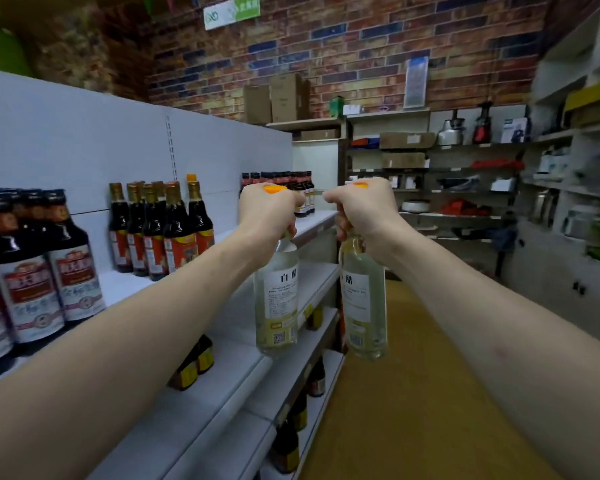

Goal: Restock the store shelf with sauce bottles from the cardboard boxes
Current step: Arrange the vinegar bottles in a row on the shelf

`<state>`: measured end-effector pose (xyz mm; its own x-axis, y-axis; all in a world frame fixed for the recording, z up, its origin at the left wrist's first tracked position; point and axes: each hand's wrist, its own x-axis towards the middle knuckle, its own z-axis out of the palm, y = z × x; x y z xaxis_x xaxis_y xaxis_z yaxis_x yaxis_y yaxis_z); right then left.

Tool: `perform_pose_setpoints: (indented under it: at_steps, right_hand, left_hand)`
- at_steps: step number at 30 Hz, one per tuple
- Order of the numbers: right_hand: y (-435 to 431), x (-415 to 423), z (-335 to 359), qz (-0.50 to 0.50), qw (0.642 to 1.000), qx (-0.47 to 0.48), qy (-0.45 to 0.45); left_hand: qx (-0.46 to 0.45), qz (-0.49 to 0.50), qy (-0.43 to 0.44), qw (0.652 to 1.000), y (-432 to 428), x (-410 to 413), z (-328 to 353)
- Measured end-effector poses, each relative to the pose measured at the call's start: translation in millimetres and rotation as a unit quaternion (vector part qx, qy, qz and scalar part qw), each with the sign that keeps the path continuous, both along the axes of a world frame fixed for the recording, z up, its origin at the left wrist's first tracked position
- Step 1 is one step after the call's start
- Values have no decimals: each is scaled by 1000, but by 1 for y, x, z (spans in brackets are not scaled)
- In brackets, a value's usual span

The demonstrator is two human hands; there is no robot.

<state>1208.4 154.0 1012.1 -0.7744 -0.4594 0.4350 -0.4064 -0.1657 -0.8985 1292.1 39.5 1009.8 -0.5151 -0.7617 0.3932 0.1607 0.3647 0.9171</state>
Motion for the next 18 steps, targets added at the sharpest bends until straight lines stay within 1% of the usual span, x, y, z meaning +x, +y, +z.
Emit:
perform_pose_setpoints:
  at_steps: [4, 7, 11, 15, 18]
  right_hand:
    - [-42, -65, 0, 25, 1000, 4, -7]
    - [-81, -106, -1, 48, 999, 0, -5]
    - [-136, -160, 2, 73, 997, -5, -8]
    - [-194, -216, 15, 94, 995, 13, 7]
    - [-236, -252, 25, 107, 994, 9, 20]
  left_hand:
    - [0, 14, -5, 1000, -36, -63, 5]
    - [4, 21, 14, 1000, -72, -107, 6]
    - [-6, 40, 24, 999, -132, -164, 13]
    - [-16, 68, 37, 997, -199, -214, 32]
    - [-31, 102, 49, 993, -239, -244, 41]
